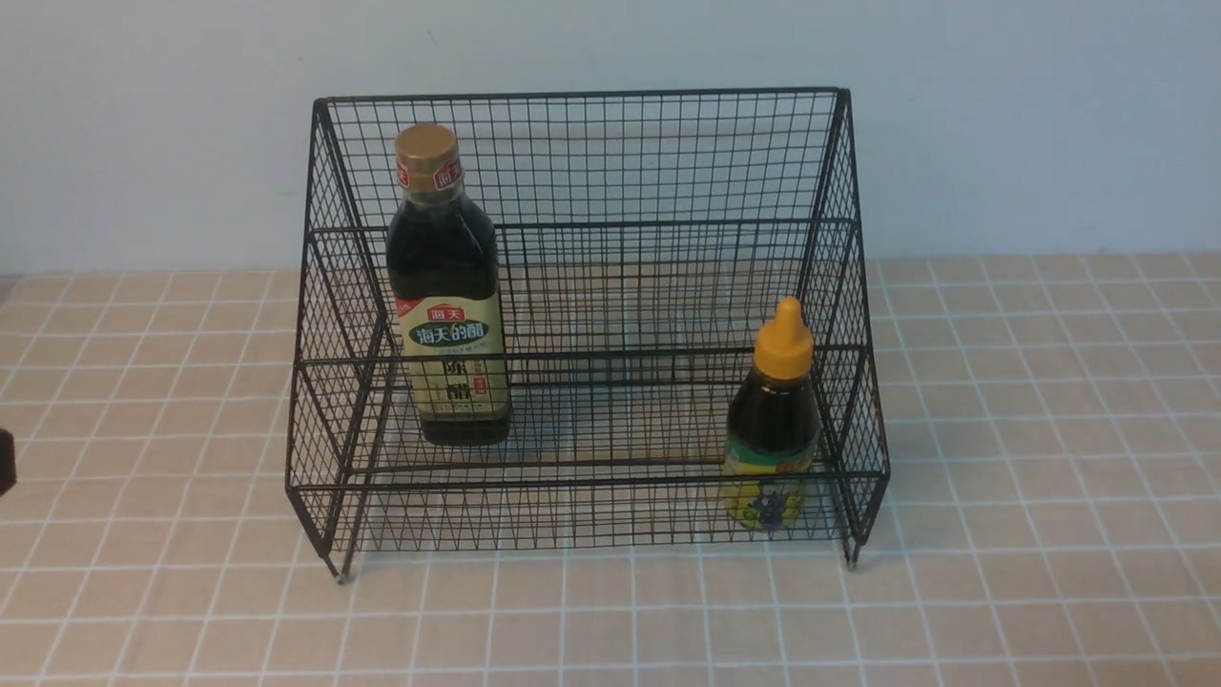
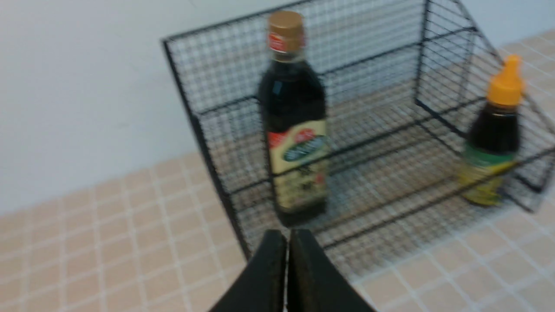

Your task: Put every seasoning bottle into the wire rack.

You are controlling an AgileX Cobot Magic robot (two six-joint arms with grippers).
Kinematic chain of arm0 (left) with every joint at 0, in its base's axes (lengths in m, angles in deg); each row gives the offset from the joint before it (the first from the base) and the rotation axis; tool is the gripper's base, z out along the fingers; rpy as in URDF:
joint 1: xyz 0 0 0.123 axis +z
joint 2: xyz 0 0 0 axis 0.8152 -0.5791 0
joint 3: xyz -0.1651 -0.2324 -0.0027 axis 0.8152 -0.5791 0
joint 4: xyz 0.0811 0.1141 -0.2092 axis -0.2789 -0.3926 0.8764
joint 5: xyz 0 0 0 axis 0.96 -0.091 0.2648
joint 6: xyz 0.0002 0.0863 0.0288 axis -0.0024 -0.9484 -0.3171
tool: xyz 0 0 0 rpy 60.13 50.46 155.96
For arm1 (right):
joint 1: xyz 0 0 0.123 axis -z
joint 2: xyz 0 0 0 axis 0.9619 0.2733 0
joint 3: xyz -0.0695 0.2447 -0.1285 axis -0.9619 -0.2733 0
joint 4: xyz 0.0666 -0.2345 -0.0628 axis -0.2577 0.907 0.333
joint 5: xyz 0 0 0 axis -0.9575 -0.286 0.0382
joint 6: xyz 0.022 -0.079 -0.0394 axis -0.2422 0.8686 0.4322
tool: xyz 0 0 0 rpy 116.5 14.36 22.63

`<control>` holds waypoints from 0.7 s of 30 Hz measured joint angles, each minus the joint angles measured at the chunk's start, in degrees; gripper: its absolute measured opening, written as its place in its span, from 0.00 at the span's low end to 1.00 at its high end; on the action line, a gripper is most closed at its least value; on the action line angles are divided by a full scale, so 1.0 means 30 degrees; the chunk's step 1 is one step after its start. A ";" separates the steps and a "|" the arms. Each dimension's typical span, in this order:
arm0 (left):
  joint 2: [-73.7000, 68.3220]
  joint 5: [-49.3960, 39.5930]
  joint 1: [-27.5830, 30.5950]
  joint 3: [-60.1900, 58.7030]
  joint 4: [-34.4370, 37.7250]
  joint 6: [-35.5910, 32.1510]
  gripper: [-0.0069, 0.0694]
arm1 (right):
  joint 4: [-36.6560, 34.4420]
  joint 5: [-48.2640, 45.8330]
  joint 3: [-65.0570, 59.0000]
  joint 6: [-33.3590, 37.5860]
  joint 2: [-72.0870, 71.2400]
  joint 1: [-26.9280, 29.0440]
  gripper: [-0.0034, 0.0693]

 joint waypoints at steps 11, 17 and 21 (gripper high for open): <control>0.5725 0.5445 0.1001 -0.9904 -0.1492 0.0000 0.08 | 0.0000 0.0000 0.0000 0.0000 0.0000 0.0000 0.03; 0.7005 0.5287 0.2714 -1.2395 -0.1241 0.0574 0.08 | 0.0000 0.0000 0.0000 0.0000 0.0000 0.0000 0.03; 0.7028 0.4978 0.3488 -1.2511 -0.1131 0.1185 0.08 | 0.0000 0.0000 0.0000 0.0000 0.0000 0.0000 0.03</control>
